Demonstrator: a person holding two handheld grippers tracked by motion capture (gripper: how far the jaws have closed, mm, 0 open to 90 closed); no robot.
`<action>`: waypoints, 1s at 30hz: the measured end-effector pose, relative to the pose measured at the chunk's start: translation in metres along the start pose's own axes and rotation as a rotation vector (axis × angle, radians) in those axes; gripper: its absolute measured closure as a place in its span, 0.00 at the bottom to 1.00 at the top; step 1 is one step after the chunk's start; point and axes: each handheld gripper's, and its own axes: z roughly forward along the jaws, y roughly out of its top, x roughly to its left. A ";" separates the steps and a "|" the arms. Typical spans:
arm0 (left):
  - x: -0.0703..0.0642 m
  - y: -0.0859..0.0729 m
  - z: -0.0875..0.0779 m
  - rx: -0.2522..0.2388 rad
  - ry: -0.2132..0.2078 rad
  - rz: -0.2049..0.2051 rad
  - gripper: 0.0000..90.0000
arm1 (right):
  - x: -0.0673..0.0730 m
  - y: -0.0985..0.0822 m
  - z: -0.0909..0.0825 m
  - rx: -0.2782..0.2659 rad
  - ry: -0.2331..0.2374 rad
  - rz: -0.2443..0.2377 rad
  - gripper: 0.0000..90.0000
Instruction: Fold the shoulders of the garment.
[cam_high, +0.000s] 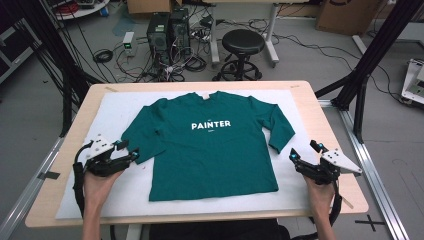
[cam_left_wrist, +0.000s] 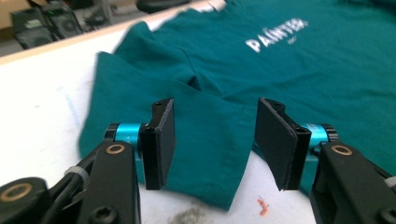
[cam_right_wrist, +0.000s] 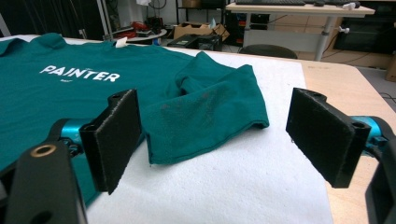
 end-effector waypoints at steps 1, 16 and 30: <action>0.000 0.000 0.000 0.000 0.000 0.000 0.57 | 0.000 0.000 0.000 -0.001 -0.001 -0.003 0.21; -0.010 -0.010 0.036 0.134 -0.018 0.000 0.59 | 0.001 0.000 0.001 0.009 -0.007 -0.006 0.21; -0.011 -0.014 0.047 0.198 -0.013 -0.015 0.61 | 0.001 0.001 0.002 0.025 -0.014 0.000 0.21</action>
